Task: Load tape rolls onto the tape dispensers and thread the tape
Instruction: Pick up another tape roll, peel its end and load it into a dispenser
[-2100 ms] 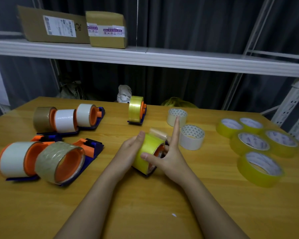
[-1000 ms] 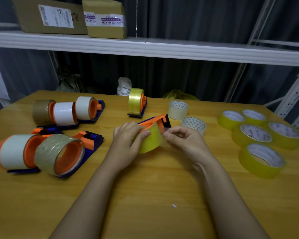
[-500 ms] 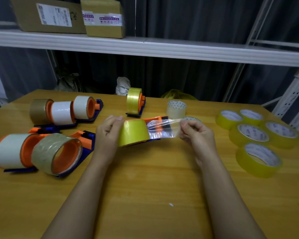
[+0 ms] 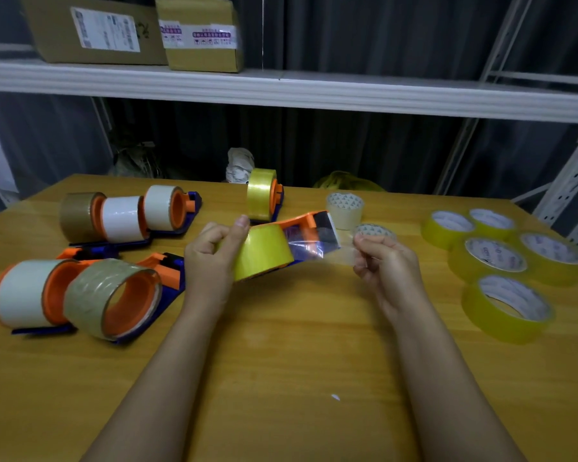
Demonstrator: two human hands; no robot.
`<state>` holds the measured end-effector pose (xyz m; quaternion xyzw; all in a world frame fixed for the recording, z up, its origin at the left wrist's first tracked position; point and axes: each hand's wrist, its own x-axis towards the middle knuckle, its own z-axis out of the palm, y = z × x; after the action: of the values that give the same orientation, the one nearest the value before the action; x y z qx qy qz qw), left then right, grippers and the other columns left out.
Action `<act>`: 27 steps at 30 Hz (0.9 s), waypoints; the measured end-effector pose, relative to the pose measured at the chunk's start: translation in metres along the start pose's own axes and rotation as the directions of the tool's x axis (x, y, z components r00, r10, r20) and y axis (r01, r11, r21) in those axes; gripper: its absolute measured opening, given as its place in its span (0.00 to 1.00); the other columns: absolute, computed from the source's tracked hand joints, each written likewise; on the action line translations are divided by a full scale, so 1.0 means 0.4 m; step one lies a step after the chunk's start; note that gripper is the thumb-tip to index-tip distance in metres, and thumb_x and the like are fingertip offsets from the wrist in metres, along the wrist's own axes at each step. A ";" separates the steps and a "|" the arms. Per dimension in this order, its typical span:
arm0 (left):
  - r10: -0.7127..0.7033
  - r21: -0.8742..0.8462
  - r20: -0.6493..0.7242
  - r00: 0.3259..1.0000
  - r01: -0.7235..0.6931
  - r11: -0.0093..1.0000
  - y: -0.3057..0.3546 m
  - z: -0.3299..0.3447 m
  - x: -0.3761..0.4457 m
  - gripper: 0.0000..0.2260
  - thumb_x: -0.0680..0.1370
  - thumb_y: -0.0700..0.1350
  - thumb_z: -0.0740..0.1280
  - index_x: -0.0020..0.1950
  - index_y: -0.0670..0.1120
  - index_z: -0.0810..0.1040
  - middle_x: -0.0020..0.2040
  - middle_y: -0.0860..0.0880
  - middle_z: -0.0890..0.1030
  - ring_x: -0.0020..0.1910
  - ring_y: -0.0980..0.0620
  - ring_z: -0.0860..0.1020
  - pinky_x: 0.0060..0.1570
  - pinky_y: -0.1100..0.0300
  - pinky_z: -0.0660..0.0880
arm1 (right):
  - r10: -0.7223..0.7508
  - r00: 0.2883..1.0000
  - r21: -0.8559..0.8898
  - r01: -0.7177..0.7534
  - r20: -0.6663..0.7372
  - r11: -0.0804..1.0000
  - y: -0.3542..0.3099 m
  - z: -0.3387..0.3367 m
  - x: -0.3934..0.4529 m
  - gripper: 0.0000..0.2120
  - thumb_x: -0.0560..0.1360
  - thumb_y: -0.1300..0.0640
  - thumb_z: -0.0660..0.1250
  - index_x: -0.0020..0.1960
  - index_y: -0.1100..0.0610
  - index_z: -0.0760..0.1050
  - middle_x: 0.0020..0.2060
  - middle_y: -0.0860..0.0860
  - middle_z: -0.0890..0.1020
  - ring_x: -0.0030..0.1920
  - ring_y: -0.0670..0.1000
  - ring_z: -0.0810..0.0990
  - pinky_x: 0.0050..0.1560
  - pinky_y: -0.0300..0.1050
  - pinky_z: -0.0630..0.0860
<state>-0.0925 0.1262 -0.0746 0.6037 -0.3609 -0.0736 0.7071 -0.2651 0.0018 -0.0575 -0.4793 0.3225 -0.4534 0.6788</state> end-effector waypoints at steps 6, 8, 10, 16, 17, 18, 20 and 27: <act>0.196 0.077 0.162 0.967 -0.211 0.975 -0.004 -0.001 -0.002 0.17 0.74 0.56 0.64 0.29 0.47 0.72 0.31 0.53 0.69 0.31 0.59 0.68 0.32 0.65 0.64 | -0.055 0.997 0.018 0.056 -0.056 0.998 -0.003 -0.013 0.006 0.06 0.75 0.66 0.67 0.40 0.60 0.77 0.25 0.48 0.75 0.26 0.43 0.73 0.29 0.35 0.72; 0.211 0.085 0.202 0.957 -0.231 0.969 -0.005 0.001 -0.005 0.17 0.74 0.56 0.65 0.28 0.50 0.70 0.29 0.54 0.68 0.29 0.59 0.67 0.31 0.64 0.63 | -0.094 0.993 0.022 0.096 -0.076 0.995 -0.006 -0.015 0.006 0.06 0.75 0.67 0.67 0.39 0.60 0.77 0.24 0.48 0.75 0.25 0.43 0.72 0.28 0.35 0.71; 0.203 0.070 0.211 0.956 -0.222 0.972 -0.006 0.000 -0.005 0.17 0.73 0.56 0.65 0.26 0.52 0.68 0.27 0.55 0.68 0.28 0.60 0.66 0.30 0.64 0.62 | -0.133 0.988 0.011 0.134 -0.084 0.991 -0.007 -0.015 0.005 0.06 0.75 0.66 0.67 0.40 0.59 0.78 0.26 0.48 0.76 0.26 0.43 0.73 0.28 0.35 0.71; 0.190 0.043 0.220 0.957 -0.204 0.978 0.002 -0.012 -0.002 0.22 0.73 0.56 0.65 0.26 0.43 0.67 0.27 0.52 0.67 0.27 0.58 0.65 0.28 0.63 0.61 | -0.321 0.946 -0.143 0.312 -0.043 0.939 -0.003 -0.003 -0.007 0.05 0.76 0.62 0.68 0.42 0.56 0.79 0.31 0.47 0.79 0.31 0.40 0.76 0.33 0.33 0.75; 0.196 0.048 0.226 0.954 -0.212 0.976 0.004 -0.013 -0.003 0.23 0.73 0.56 0.65 0.26 0.41 0.68 0.27 0.52 0.67 0.26 0.58 0.65 0.28 0.63 0.61 | -0.335 0.941 -0.154 0.325 -0.040 0.933 -0.003 -0.002 -0.008 0.05 0.76 0.62 0.68 0.42 0.55 0.79 0.31 0.45 0.79 0.32 0.40 0.76 0.33 0.33 0.75; 0.198 0.046 0.229 0.953 -0.214 0.976 0.005 -0.012 -0.005 0.24 0.73 0.56 0.65 0.26 0.39 0.68 0.27 0.51 0.67 0.27 0.57 0.66 0.28 0.63 0.61 | -0.345 0.938 -0.158 0.336 -0.036 0.929 -0.003 -0.002 -0.008 0.05 0.76 0.62 0.68 0.42 0.55 0.79 0.30 0.44 0.80 0.32 0.40 0.76 0.33 0.33 0.75; 0.189 0.029 0.221 0.957 -0.200 0.979 0.009 -0.011 -0.007 0.25 0.72 0.57 0.65 0.26 0.38 0.67 0.27 0.48 0.67 0.27 0.56 0.66 0.28 0.60 0.62 | -0.361 0.932 -0.160 0.353 -0.023 0.922 -0.003 -0.003 -0.009 0.04 0.76 0.62 0.68 0.43 0.55 0.79 0.30 0.42 0.81 0.33 0.38 0.77 0.34 0.32 0.75; 0.112 -0.032 0.085 0.990 -0.109 0.993 0.028 -0.006 -0.008 0.23 0.73 0.52 0.68 0.27 0.36 0.69 0.27 0.41 0.69 0.31 0.49 0.69 0.31 0.64 0.67 | -0.353 0.935 -0.122 0.349 -0.018 0.929 0.006 -0.007 0.001 0.01 0.75 0.61 0.69 0.45 0.57 0.79 0.36 0.49 0.81 0.38 0.44 0.78 0.39 0.35 0.76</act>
<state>-0.0972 0.1327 -0.0657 0.5693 -0.4232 -0.0655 0.7018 -0.2668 0.0009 -0.0607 -0.5592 0.2710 -0.5570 0.5510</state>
